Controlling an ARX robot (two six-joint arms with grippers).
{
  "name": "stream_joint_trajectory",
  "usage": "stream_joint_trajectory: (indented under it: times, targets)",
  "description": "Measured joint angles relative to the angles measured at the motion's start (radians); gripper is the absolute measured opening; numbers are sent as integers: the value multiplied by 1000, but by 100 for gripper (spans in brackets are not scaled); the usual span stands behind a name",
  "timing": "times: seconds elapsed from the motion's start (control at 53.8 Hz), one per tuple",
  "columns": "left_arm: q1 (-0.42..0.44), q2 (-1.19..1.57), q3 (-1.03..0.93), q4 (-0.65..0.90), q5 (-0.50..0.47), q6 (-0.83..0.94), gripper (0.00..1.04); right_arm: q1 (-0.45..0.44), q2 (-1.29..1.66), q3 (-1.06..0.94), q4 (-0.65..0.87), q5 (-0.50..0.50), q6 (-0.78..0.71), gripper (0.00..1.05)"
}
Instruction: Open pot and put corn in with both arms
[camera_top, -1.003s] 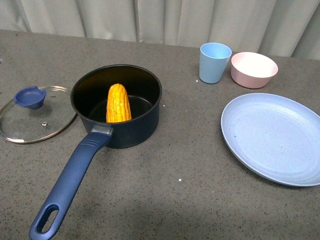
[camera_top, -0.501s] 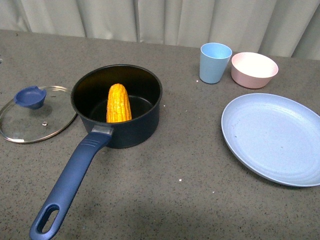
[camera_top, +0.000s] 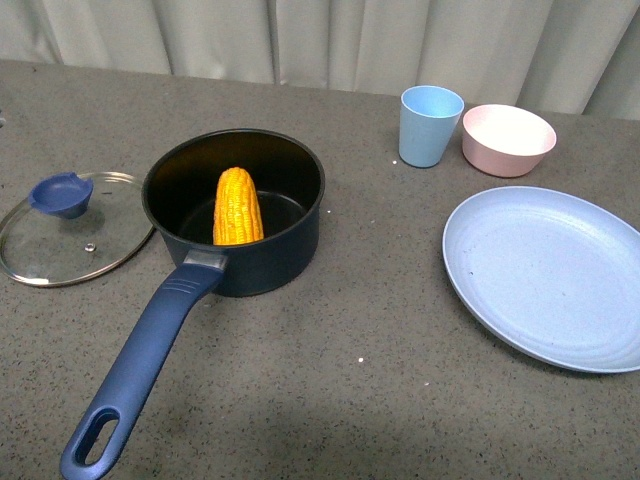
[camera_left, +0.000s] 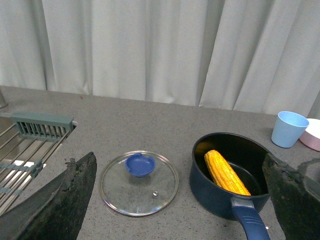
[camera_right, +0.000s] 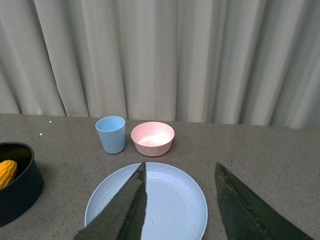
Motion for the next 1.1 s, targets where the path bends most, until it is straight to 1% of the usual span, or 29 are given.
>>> stream_joint_trajectory:
  times: [0.037, 0.074, 0.093, 0.204, 0.223, 0.353, 0.446, 1.096]
  targets:
    - [0, 0, 0, 0, 0, 0, 98, 0, 0, 0, 0, 0, 0, 46]
    - [0, 0, 0, 0, 0, 0, 98, 0, 0, 0, 0, 0, 0, 54]
    - [0, 0, 0, 0, 0, 0, 98, 0, 0, 0, 0, 0, 0, 54]
    - [0, 0, 0, 0, 0, 0, 98, 0, 0, 0, 0, 0, 0, 74]
    - [0, 0, 0, 0, 0, 0, 98, 0, 0, 0, 0, 0, 0, 76]
    - [0, 0, 0, 0, 0, 0, 98, 0, 0, 0, 0, 0, 0, 97]
    - [0, 0, 0, 0, 0, 0, 98, 0, 0, 0, 0, 0, 0, 95]
    - [0, 0, 0, 0, 0, 0, 98, 0, 0, 0, 0, 0, 0, 96]
